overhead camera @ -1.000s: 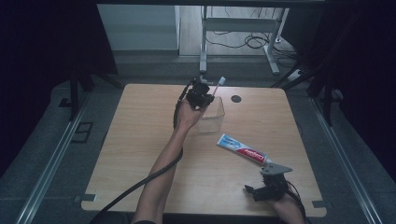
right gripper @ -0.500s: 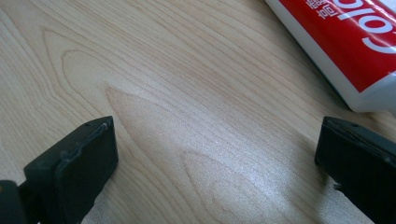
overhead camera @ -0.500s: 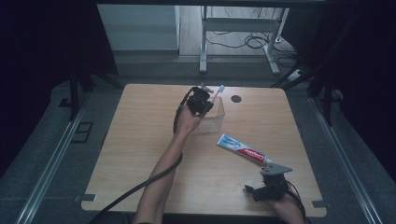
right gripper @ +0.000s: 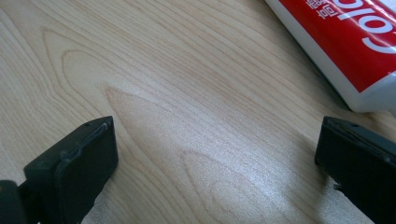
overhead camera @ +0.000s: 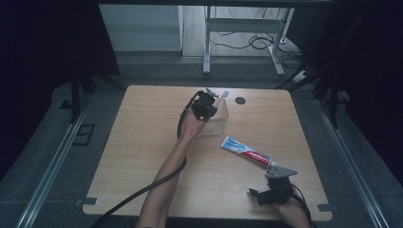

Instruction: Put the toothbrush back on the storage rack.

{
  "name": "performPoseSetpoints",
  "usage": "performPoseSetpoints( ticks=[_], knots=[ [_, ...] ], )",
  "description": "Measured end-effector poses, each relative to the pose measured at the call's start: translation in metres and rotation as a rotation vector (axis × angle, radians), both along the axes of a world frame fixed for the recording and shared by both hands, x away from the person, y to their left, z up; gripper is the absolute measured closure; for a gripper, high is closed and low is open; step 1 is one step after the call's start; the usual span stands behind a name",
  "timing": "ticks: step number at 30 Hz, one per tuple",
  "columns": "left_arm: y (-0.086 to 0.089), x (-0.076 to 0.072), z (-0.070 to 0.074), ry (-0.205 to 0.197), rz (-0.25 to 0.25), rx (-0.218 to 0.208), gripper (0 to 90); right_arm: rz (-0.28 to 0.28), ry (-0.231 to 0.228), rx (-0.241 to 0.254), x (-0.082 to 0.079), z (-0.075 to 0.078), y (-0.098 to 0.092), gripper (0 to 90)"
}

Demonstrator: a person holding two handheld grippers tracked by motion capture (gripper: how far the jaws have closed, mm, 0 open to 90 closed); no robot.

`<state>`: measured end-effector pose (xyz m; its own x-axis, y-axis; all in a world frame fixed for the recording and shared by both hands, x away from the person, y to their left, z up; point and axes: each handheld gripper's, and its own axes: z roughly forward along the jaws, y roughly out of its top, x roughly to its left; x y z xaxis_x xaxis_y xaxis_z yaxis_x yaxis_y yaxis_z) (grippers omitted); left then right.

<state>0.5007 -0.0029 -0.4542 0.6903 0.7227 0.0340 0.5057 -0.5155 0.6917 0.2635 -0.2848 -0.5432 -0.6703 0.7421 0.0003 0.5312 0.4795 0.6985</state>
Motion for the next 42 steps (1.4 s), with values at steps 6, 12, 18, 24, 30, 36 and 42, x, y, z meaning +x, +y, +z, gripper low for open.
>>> performPoseSetpoints(
  ticks=[6, 12, 18, 24, 30, 36, 42],
  knots=[
    [-0.001, 0.001, -0.001, 0.014, 0.001, 0.009, 83.8, 0.0, 0.0, 0.0, 0.0, 0.0, 0.0, 0.0],
    [0.0, 0.001, -0.001, 0.03, 0.011, 0.005, 80.6, 0.0, 0.0, 0.0, 0.0, 0.0, 0.0, 0.0],
    [0.0, 0.0, 0.002, 0.032, 0.004, -0.008, 69.0, 0.0, 0.0, 0.0, 0.0, 0.0, 0.0, 0.0],
    [0.0, -0.002, 0.007, 0.03, 0.007, -0.017, 56.7, 0.0, 0.0, 0.001, 0.0, 0.0, 0.0, 0.0],
    [0.003, -0.006, 0.015, 0.023, 0.003, -0.03, 46.9, 0.001, 0.0, 0.0, 0.0, 0.0, 0.0, 0.0],
    [0.004, -0.011, 0.023, 0.016, -0.009, -0.05, 31.1, 0.001, -0.001, -0.001, 0.0, 0.0, 0.0, 0.0],
    [0.007, -0.017, 0.028, 0.021, -0.024, -0.066, 22.8, 0.001, -0.002, -0.001, 0.0, 0.0, 0.0, 0.0]
  ],
)
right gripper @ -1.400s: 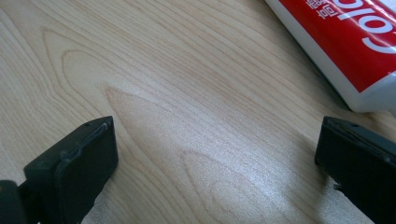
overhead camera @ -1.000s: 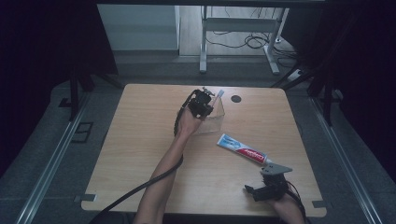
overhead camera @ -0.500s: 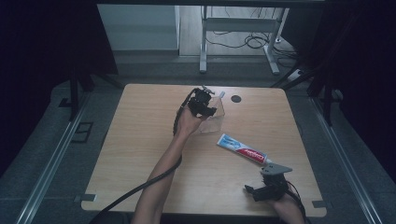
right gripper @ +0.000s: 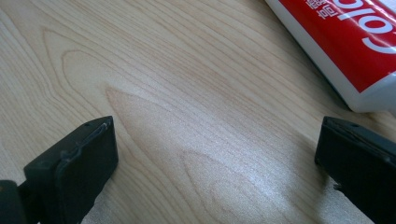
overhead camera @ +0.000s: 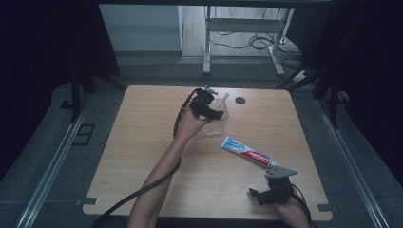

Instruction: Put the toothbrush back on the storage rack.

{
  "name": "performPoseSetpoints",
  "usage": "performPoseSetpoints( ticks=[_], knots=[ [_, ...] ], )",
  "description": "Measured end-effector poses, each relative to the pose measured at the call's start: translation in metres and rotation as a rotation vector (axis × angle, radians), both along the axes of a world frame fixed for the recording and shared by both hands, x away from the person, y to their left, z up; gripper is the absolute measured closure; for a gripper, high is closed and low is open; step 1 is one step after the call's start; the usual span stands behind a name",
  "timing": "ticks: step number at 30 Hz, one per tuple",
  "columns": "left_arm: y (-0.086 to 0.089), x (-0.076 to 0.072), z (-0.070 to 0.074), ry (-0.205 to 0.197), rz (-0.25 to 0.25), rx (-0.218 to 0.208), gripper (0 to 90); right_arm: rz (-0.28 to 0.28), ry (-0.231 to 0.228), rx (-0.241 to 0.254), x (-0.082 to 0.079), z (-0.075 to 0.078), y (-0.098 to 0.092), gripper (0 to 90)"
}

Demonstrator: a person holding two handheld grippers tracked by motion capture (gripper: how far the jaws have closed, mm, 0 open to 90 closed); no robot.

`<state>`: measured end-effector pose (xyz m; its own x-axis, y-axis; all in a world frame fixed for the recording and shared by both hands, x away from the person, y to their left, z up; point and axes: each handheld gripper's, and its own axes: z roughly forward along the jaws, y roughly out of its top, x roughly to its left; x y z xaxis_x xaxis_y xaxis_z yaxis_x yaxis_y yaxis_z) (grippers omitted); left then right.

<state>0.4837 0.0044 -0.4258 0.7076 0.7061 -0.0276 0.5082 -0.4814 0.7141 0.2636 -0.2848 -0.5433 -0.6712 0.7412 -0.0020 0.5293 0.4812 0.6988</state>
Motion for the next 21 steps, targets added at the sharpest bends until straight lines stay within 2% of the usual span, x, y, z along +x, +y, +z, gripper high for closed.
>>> performPoseSetpoints(
  ticks=[7, 12, 15, 21],
  knots=[
    [0.006, -0.007, 0.005, 0.01, -0.009, -0.022, 17.3, 0.0, 0.0, 0.0, 0.0, 0.0, 0.0, 0.0],
    [0.012, -0.013, 0.009, 0.008, -0.026, -0.023, 14.2, 0.0, 0.0, 0.0, 0.0, 0.0, 0.0, 0.0],
    [0.015, -0.017, 0.01, 0.001, -0.03, -0.016, 13.9, 0.0, 0.0, 0.0, 0.0, 0.0, 0.0, 0.0],
    [0.023, -0.025, 0.011, -0.008, -0.038, -0.037, 13.3, 0.0, -0.001, -0.001, 0.0, 0.0, 0.0, 0.0]
  ],
)
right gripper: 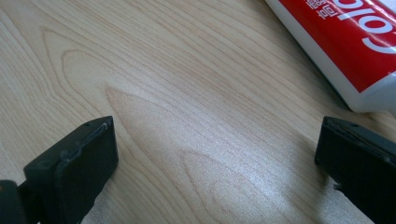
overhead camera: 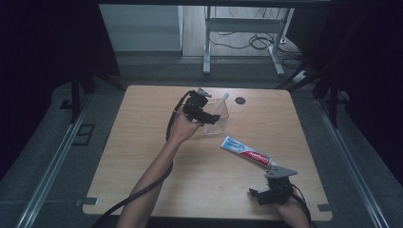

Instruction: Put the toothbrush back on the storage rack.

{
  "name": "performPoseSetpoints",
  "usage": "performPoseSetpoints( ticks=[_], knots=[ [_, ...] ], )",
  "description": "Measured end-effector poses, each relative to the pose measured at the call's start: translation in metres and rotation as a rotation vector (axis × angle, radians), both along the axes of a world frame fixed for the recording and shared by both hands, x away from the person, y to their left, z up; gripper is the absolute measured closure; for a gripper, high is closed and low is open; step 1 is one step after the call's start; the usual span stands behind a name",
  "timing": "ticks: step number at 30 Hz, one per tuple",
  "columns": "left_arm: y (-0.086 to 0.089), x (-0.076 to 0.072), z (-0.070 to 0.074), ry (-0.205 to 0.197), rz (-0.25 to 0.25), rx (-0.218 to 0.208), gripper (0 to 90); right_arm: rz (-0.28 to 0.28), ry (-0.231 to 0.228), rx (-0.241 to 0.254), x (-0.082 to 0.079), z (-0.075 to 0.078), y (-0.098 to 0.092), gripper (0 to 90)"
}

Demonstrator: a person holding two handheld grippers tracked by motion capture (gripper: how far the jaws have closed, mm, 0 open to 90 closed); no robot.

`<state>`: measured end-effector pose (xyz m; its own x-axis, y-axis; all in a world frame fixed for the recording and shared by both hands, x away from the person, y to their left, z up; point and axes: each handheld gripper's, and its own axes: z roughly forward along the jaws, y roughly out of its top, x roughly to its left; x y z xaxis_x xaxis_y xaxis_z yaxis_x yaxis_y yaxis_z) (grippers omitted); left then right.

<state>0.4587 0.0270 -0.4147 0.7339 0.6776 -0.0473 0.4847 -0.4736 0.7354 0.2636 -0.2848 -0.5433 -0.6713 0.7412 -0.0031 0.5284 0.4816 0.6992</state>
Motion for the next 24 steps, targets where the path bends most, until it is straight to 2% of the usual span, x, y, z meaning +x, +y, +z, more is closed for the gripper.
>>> performPoseSetpoints(
  ticks=[8, 13, 24],
  knots=[
    [0.008, -0.01, -0.002, -0.012, -0.01, -0.012, 12.9, 0.0, 0.001, 0.0, 0.0, 0.0, 0.0, 0.0],
    [0.012, -0.016, -0.004, -0.027, -0.024, 0.01, 13.0, -0.001, 0.0, 0.0, 0.0, 0.0, 0.0, 0.0],
    [0.02, -0.03, -0.008, -0.036, -0.034, -0.006, 12.9, -0.001, 0.001, 0.0, 0.0, 0.0, 0.0, 0.0]
  ],
)
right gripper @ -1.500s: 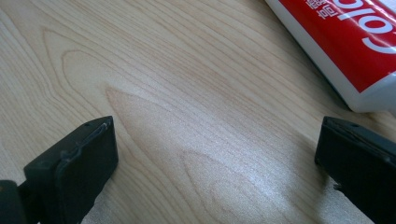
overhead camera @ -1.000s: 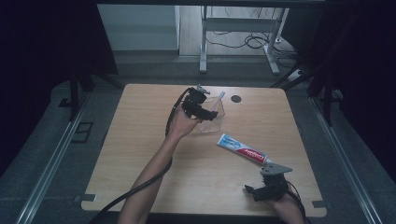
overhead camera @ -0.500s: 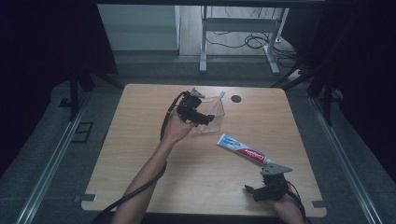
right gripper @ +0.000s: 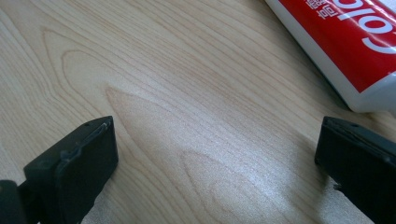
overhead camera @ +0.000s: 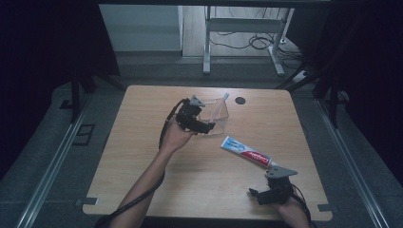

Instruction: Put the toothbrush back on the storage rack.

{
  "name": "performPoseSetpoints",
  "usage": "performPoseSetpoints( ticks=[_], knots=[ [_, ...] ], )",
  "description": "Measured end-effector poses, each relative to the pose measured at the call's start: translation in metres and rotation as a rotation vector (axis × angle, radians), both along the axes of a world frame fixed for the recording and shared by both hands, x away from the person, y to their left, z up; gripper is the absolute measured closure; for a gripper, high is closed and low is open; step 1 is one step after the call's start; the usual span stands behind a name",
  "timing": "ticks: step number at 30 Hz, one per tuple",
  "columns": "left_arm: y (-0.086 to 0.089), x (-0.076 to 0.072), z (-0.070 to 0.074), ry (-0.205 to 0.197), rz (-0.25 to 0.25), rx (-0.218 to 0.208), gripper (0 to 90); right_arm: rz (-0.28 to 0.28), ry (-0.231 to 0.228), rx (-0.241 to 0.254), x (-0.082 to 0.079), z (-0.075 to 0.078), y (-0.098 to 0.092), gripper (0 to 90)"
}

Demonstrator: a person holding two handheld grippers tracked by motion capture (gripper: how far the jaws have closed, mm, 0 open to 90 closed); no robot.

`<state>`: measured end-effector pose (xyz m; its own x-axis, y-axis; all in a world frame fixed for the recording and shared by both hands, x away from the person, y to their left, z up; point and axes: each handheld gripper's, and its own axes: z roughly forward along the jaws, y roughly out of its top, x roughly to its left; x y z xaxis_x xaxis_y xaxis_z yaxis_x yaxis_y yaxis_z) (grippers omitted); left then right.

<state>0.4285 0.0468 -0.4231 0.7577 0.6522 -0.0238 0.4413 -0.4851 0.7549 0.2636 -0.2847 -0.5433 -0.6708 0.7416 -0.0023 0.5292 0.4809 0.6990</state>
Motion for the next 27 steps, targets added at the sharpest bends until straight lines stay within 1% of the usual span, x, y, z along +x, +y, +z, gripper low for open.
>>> performPoseSetpoints(
  ticks=[1, 5, 18, 21, 27],
  knots=[
    [0.001, -0.001, -0.001, 0.002, 0.001, -0.006, 12.9, 0.0, 0.0, 0.0, 0.0, 0.0, 0.0, 0.0],
    [0.005, -0.006, -0.004, 0.004, 0.003, -0.005, 12.9, 0.0, 0.001, 0.001, 0.0, 0.0, 0.0, 0.0],
    [0.025, -0.018, -0.013, 0.007, 0.025, -0.018, 13.0, 0.0, 0.001, 0.001, 0.0, 0.0, 0.0, 0.0],
    [0.028, -0.021, -0.014, 0.005, 0.03, -0.014, 13.0, 0.0, 0.001, 0.001, 0.0, 0.0, 0.0, 0.0],
    [0.035, -0.027, -0.015, -0.001, 0.036, -0.023, 13.1, 0.0, 0.001, 0.001, 0.0, 0.0, 0.0, 0.0]
  ],
)
